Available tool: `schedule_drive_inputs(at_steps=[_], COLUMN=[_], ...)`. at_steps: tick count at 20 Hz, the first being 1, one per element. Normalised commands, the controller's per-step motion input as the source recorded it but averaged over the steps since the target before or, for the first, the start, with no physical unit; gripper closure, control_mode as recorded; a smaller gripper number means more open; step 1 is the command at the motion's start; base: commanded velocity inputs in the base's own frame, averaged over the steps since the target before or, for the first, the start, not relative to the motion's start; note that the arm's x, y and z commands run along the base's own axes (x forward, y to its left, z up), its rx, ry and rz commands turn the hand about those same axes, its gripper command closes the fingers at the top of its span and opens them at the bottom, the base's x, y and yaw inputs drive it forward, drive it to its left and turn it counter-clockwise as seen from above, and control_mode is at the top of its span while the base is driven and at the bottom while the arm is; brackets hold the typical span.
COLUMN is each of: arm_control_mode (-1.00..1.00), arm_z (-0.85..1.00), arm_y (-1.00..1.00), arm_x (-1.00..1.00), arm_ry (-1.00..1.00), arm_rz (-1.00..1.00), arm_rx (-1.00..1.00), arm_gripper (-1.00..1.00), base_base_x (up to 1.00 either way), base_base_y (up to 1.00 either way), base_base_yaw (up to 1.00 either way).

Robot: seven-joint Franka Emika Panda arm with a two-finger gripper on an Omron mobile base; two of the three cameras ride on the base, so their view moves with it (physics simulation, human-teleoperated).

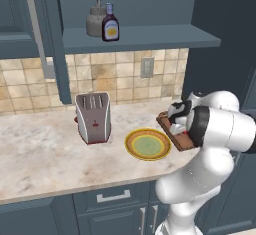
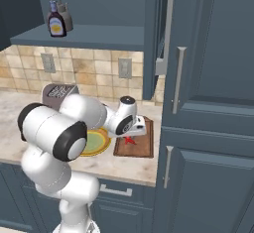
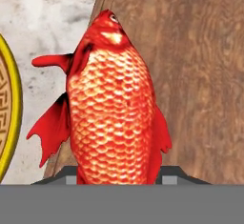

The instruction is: Pick the fish from the plate and place it on the cutting board. Then pick the condiment bottle from the cabinet and place it next to the cutting board.

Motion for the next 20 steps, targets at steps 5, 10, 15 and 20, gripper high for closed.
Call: schedule_drive_inputs(at_steps=[5, 10, 15, 20], arm_control_mode=[-1.00, -1.00, -1.00, -1.00], arm_z=[-0.14, -0.22, -0.26, -0.34], arm_y=[-0.12, -0.05, -0.02, -0.01], arm_x=[0.15, 0.14, 0.13, 0.14], arm_ry=[0.00, 0.00, 0.00, 0.00], arm_rz=[0.00, 0.00, 0.00, 0.00], arm_rx=[0.00, 0.00, 0.00, 0.00], arm_gripper=[1.00, 1.00, 1.00, 1.00], base_base_x=[0.00, 0.00, 0.00, 0.00], base_base_y=[0.00, 0.00, 0.00, 0.00], base_base_yaw=[0.00, 0.00, 0.00, 0.00])
